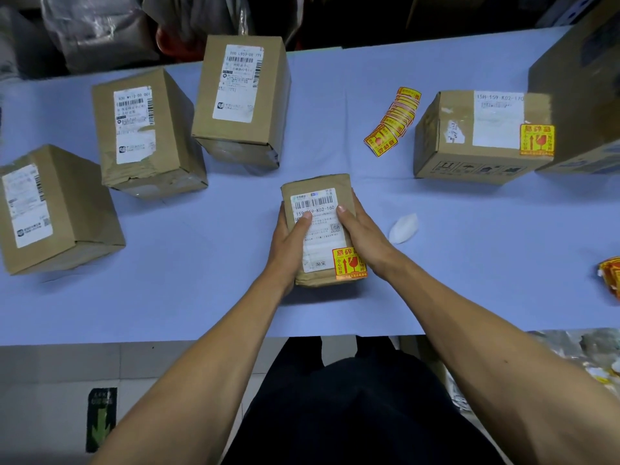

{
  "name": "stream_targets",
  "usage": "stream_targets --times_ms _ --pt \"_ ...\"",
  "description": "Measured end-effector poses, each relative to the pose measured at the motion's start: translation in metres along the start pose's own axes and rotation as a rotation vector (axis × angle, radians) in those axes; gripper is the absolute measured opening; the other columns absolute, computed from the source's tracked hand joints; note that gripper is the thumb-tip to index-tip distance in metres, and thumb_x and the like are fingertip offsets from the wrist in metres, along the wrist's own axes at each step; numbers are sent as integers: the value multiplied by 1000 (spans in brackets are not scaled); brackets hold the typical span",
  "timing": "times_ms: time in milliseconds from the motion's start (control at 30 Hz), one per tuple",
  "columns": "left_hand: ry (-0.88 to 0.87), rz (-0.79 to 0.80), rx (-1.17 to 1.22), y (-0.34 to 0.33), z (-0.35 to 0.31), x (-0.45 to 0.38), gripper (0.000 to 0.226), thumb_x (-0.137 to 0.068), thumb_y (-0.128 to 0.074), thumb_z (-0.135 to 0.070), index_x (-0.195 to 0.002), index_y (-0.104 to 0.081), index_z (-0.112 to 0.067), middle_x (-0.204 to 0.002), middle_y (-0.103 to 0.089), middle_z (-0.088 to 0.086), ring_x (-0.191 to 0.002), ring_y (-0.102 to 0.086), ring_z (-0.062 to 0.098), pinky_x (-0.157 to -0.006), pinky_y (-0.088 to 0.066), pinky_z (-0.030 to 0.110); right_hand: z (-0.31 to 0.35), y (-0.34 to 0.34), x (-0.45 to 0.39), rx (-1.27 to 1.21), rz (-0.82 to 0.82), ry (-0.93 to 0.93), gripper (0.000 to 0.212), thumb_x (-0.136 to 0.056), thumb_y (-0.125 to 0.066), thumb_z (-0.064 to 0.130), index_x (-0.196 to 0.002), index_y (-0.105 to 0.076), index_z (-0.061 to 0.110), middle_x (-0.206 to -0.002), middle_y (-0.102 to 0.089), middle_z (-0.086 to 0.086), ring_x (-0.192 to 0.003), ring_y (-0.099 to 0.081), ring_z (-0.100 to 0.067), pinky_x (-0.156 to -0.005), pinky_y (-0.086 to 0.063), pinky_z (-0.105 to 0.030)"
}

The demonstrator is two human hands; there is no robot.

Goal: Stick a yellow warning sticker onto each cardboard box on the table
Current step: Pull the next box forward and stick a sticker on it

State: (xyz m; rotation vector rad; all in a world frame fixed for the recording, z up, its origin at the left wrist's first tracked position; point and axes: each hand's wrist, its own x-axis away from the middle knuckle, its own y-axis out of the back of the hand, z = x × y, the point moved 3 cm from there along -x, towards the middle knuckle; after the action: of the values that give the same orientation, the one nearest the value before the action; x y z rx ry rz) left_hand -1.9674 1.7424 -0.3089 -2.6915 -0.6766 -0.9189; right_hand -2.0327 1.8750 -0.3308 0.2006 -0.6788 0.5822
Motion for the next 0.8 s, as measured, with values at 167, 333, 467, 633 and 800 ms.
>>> stream_targets --times_ms 167,333,467,633,800 --pt "-19 20 -7 -3 -5 5 33 -102 -52 -24 -134 -51 -24 -123 -69 0 -104 -71 17 -85 -59 35 -1 4 3 1 -34 -6 84 -79 -44 79 -153 -20 49 -141 -59 12 -121 -63 -13 -108 -46 -45" --pt "-48 49 -56 -14 -26 -2 25 -104 -47 -31 -128 -54 -30 -116 -70 -5 -104 -70 14 -89 -57 35 13 16 3 25 -80 -3 86 -75 -43 83 -152 -22 50 -140 -60 13 -121 -63 -14 -109 -46 -45" --pt "-32 90 -21 -24 -50 -24 32 -104 -46 -32 -135 -52 -24 -122 -69 0 -108 -70 18 -91 -57 37 43 29 -10 22 -85 38 85 -79 -43 80 -154 -19 48 -142 -58 11 -122 -62 -13 -109 -45 -44" --pt "22 95 48 -35 -81 -62 37 -103 -48 -33 -138 -52 -20 -125 -69 8 -107 -70 24 -91 -57 44 82 42 -37 36 -101 85 85 -82 -43 75 -155 -22 39 -144 -56 9 -125 -59 -13 -110 -44 -43" --pt "24 107 37 -44 -109 -98 37 -104 -46 -34 -136 -53 -17 -121 -70 9 -103 -71 24 -84 -59 39 112 53 -71 26 -107 90 85 -84 -43 69 -157 -20 32 -147 -53 6 -128 -57 -14 -112 -43 -43"
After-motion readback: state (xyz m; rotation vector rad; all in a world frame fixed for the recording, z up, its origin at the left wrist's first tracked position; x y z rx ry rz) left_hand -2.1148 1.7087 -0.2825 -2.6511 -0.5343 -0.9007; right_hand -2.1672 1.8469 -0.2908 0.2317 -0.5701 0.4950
